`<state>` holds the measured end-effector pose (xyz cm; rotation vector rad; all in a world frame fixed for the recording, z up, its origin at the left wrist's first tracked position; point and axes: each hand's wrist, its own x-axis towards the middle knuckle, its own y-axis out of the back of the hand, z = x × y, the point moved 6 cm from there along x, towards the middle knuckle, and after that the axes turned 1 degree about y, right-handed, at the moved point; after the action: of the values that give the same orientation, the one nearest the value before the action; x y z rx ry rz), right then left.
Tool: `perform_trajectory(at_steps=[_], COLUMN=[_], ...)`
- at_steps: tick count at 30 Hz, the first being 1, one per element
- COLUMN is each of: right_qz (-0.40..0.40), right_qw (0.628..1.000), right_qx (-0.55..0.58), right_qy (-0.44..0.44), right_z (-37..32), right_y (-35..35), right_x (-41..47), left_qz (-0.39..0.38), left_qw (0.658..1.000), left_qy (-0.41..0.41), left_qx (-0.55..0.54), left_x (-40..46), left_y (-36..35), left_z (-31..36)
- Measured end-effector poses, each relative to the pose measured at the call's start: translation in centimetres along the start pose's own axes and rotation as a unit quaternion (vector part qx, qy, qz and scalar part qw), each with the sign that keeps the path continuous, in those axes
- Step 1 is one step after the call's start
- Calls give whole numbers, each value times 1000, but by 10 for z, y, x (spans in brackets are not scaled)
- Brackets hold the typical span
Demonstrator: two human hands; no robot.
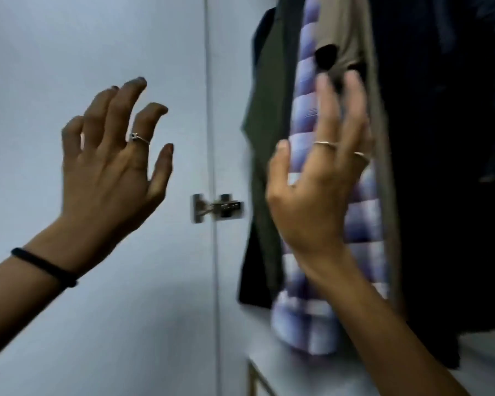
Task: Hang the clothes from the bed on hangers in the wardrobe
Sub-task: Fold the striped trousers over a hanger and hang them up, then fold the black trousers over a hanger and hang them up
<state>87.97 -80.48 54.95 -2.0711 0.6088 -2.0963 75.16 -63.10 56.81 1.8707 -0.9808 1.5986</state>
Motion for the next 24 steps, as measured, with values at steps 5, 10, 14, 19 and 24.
perform_trajectory(at_steps=[5,10,14,19,24], right_qz=[-170,-306,-365,-421,-470], right_qw=[969,901,846,764,677], right_qx=[176,305,384,481,544], right_qy=[-17,32,58,85,153], right_z=[-152,-319,-441,-581,-693], right_y=[-106,-164,-173,-149,-108], right_x=[-94,-177,-223,-268,-315], left_qz=[-80,-205,-268,-303,-345], left_qw=[989,950,895,813,719], left_qy=[75,118,200,293,385], left_qx=[95,204,296,401,464], left_x=[-66,-151,-218,-287,-354], left_y=[56,129,213,331,432], left_z=[-117,-246,-334,-395,-421])
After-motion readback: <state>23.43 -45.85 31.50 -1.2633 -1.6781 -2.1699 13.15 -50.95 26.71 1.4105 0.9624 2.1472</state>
